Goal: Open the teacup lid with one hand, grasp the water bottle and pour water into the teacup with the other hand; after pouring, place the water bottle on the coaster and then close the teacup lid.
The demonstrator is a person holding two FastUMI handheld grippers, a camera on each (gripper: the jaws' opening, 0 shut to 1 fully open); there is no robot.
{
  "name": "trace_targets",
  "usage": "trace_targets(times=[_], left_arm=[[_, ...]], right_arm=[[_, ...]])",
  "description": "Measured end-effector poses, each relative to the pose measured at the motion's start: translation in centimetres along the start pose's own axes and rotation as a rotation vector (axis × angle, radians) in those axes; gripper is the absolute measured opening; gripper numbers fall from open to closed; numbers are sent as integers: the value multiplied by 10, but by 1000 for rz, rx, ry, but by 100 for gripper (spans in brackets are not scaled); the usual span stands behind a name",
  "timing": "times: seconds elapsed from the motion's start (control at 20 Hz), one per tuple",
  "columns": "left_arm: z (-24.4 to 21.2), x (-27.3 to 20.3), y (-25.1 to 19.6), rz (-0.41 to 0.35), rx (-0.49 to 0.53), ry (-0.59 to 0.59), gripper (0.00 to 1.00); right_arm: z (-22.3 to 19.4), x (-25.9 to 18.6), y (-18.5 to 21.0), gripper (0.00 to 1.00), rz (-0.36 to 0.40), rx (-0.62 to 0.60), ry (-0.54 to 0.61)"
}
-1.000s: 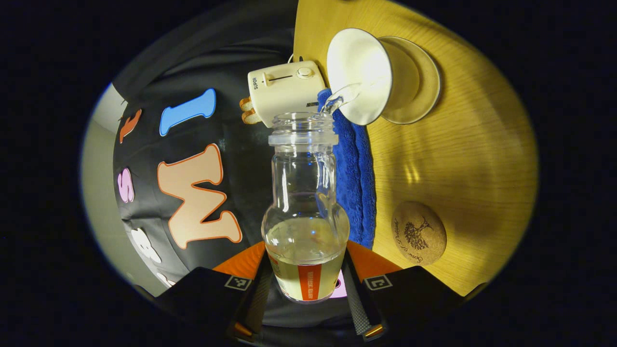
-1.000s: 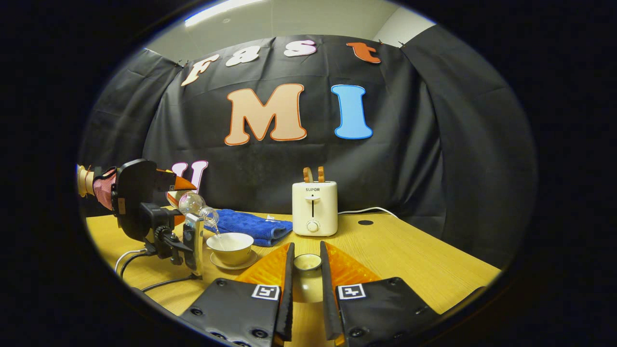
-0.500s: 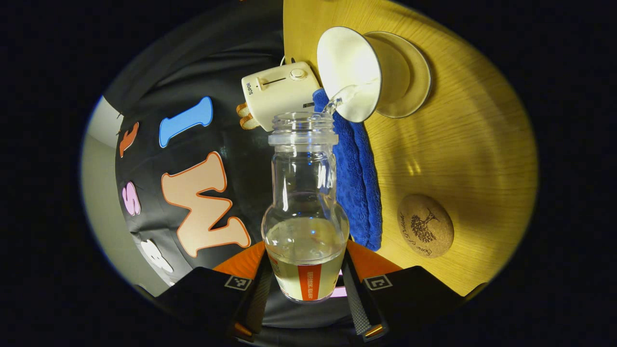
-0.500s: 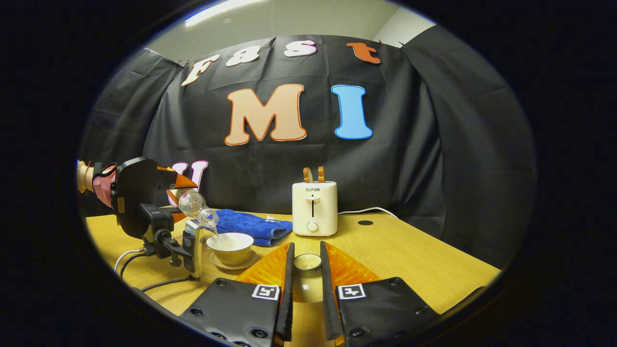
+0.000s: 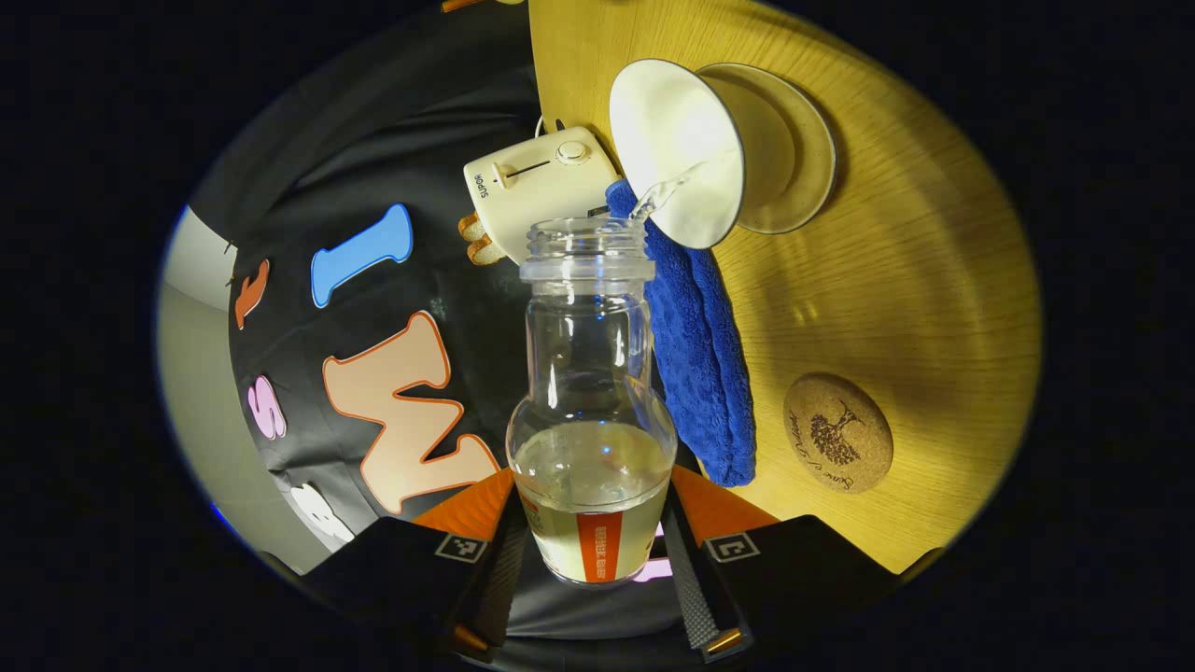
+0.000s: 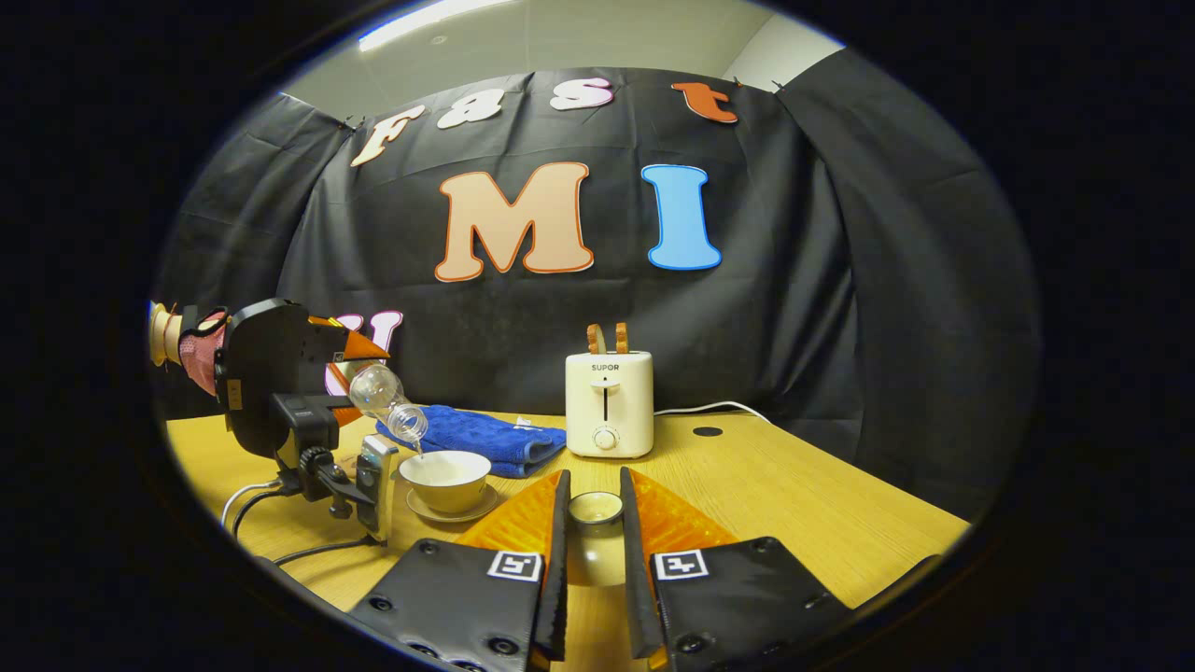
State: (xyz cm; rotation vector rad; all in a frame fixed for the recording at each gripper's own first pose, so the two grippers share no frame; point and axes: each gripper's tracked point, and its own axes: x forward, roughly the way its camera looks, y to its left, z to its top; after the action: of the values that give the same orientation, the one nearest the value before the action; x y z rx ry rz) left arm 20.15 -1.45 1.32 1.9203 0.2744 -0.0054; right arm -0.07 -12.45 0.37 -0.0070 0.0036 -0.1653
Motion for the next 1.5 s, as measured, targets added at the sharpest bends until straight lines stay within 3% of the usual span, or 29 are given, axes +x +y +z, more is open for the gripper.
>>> trace_targets(times=[0.25, 0.5, 0.65, 0.95, 1.2, 1.5], left_arm=[[1, 1, -2, -4, -13, -4, 70], [2, 2, -18, -33, -171, -12, 68], [1, -6, -37, -114, -417, -25, 69], [8, -8, -35, -184, -929, -88, 68], [-12, -13, -30, -174, -1227, -87, 68], [-8, -9, -27, -219, -1702, -170, 68]], right_arm=[[0, 0, 1, 30, 1, 1, 0], [0, 0, 1, 30, 4, 0, 0], [1, -1, 1, 29, 5, 0, -1], [2, -1, 1, 30, 6, 0, -1], [1, -1, 1, 29, 6, 0, 0], [1, 0, 0, 30, 1, -1, 0]])
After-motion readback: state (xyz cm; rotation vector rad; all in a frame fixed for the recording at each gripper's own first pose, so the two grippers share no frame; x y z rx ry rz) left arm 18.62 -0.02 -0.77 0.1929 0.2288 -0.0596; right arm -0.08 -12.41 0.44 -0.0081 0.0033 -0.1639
